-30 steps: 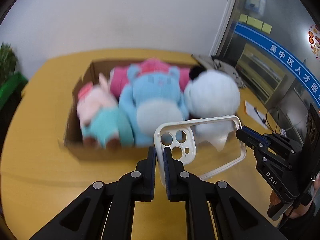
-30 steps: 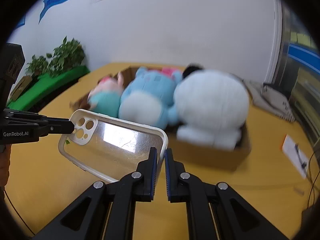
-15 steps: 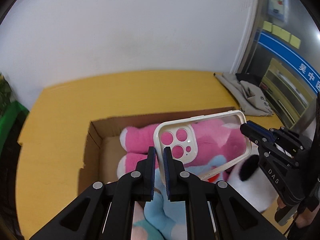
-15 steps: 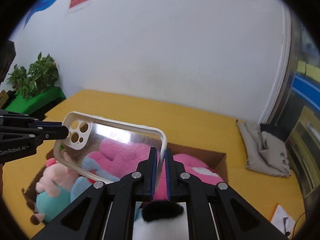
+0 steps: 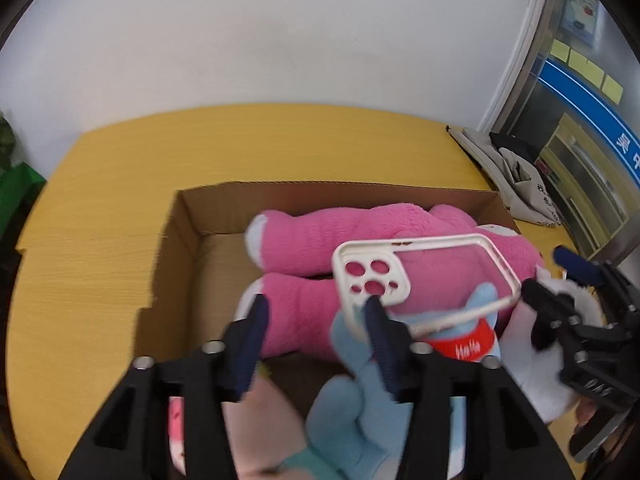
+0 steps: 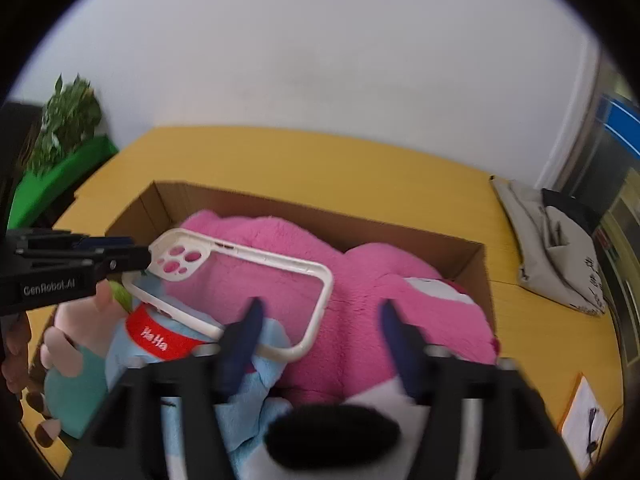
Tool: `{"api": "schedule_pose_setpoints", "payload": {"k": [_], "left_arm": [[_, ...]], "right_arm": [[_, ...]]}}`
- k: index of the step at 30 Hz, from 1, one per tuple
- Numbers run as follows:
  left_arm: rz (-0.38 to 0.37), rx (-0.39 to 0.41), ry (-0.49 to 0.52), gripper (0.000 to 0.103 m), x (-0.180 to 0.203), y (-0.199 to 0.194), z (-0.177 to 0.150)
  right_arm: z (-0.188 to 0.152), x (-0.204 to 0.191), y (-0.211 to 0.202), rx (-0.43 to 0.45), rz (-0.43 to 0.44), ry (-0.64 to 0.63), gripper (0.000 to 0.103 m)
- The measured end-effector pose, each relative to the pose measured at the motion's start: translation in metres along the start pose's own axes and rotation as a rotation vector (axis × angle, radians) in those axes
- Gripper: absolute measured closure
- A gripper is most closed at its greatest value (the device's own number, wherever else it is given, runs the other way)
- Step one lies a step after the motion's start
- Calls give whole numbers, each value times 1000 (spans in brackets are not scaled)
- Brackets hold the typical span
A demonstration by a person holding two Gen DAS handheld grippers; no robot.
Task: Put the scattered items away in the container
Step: 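Lift the phone case with both tools and lay it on the plush in the box, then open both tools, release the phone case, and withdraw from the box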
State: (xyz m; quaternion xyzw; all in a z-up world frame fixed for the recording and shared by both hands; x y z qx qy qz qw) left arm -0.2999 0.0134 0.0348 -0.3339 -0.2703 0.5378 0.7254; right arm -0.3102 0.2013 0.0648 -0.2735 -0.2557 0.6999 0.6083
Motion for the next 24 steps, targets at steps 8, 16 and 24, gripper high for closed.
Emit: {"api": "schedule_pose_setpoints", "payload": {"k": [8,16,24], "left_arm": [[2,163,-41,6,30,-90,-63],[47,221,-41,0,71,-135,-121],[82,195,-18,0,100,-161,-167]], "right_arm": [[-69,5,-96,126,102,57,24],[-126,20,-145,166,45,37,24],[-147,25,-168,174,5,88,24]]}}
Point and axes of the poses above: each gripper's, at about its wrist camera, not at the fingertips, and y roughly the way its jaws point, x to its right, z to its top, the point moved 6 cm from there along y, roughly the way its jaws point, and after that the axes turned 10 degrees about y, right-handed, at the moved point
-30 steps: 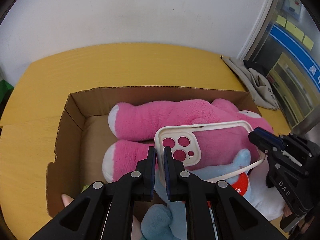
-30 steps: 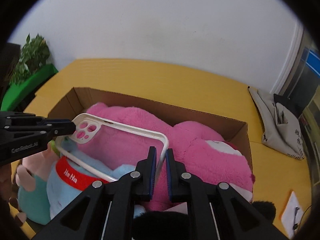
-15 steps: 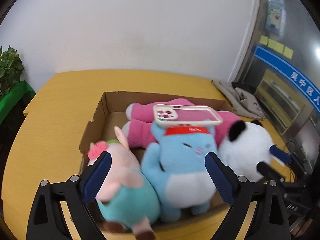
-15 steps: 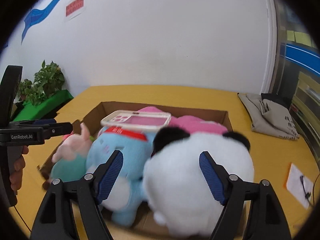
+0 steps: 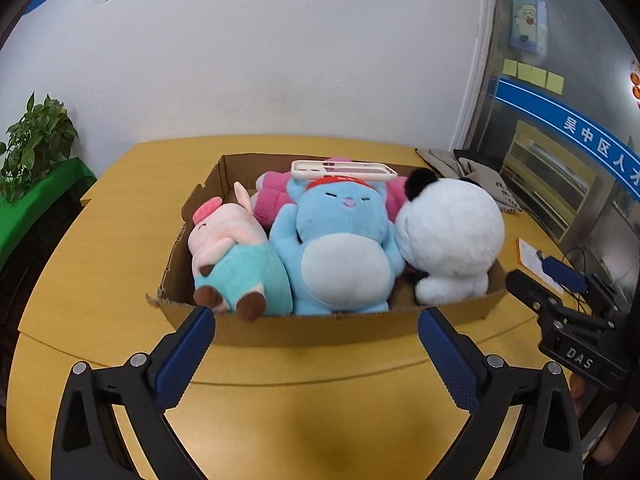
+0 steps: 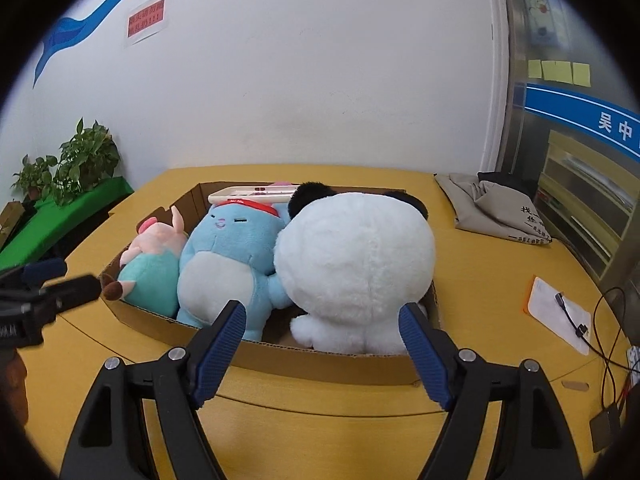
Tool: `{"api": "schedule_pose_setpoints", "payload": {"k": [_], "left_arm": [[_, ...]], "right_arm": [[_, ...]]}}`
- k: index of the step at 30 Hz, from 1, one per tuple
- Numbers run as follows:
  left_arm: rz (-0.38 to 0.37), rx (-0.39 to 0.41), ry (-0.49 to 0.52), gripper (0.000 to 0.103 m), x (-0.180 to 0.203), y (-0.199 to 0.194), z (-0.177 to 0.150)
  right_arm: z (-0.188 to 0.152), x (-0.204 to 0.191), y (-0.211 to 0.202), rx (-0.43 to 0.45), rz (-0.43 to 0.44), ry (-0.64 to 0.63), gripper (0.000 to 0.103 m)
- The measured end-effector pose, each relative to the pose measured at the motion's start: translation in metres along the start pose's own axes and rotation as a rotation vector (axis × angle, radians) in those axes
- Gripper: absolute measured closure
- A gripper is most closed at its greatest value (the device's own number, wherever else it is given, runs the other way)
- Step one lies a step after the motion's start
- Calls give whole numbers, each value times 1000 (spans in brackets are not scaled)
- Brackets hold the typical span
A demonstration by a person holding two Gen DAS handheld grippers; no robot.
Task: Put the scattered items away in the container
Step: 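Open both tools, release the phone case, and withdraw from the box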
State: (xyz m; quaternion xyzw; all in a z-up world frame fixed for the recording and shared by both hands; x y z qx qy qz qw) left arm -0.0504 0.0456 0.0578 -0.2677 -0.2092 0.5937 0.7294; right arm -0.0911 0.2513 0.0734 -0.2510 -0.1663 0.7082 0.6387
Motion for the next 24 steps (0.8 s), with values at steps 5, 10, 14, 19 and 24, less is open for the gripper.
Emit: {"api": "schedule_pose_setpoints", "payload": {"k": [5,10,14,19,24], "left_arm": [[31,22,16,0,10,-21,-4],[21,24,17,0,17,-26,-6],[13,15,20,0,23,-25,-9],[4,11,27,0,29,-27,-11],[1,8,29,0,30,-27,-13]], "right_arm": [[-9,-8,-13,8,4,-22,24],[-18,-8,-20,-5,-13,-24,24],[-22,-4,-25,-7,-24,-17,24],[-23,1,-29,-5,-35,-7,24],[-24,3,-31,-6,-35,0,24]]}}
Point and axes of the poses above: each gripper's, at about its wrist camera, not at the fingertips, and y roughly the way its jaws point, x to its right, z to its top, the point moved 6 cm from there along y, roughly the way its jaws point, and after that the axes turned 10 degrees about y, right-handed, at the moved point
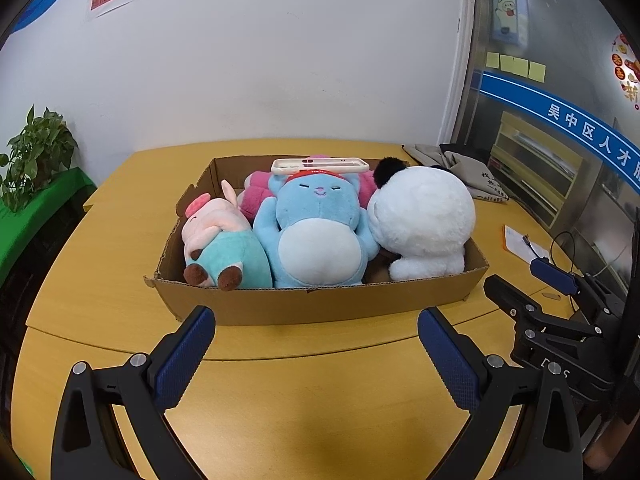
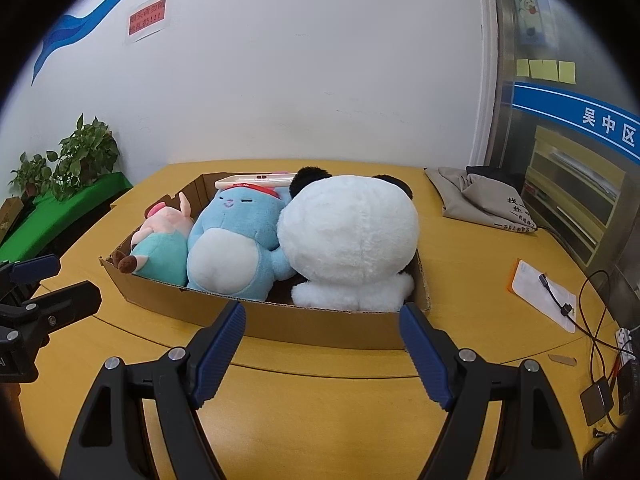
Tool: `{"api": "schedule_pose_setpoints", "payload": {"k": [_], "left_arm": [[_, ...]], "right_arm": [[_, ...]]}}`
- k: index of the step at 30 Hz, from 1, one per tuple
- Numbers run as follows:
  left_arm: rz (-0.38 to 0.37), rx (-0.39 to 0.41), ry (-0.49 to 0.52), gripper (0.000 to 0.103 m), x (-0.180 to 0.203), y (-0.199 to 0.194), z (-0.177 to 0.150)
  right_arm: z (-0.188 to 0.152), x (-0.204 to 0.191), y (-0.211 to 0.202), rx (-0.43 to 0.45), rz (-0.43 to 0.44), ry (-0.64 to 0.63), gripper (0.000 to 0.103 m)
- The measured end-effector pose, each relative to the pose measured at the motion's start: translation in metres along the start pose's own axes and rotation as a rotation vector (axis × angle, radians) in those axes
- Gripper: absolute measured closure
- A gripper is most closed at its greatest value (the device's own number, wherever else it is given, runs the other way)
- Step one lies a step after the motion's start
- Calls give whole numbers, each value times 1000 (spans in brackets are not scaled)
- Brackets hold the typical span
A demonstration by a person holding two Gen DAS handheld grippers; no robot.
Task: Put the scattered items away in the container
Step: 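Open both tools, release the phone case, and withdraw from the box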
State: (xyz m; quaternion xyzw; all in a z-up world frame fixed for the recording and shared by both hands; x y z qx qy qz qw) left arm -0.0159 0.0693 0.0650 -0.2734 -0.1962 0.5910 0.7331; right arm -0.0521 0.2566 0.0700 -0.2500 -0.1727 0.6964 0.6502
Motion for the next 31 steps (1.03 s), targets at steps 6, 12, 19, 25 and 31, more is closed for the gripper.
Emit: {"api": "schedule_pose_setpoints", "payload": {"k": [6,12,19,25,31], "left_arm": [[-2,-18,-27,0,-3,4,-6],[6,-30,-42,0,-6,7,-15],[6,-24,-46,0,-4,5,-21],[0,-24,-41,0,1,3,-24],[32,-15,-30,0,4,-3,-25]], "right_arm": [[-4,1,0,-5,-1,3,24],[-9,4,0,-6,-21,18,24],[-14,4,4,-13,-29,25,24],[-21,1,5,-27,-26,16,24],[-22,0,3,-28,-23,15,24]]}}
Point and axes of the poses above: each gripper's, at about its wrist camera, not at the fingertips, and y roughly the way its jaws point, x to its right, z to its top, the point moved 6 cm from there along y, roughly the way its jaws point, and after that the axes turned 10 degrees about y, right-handed, at the moved point
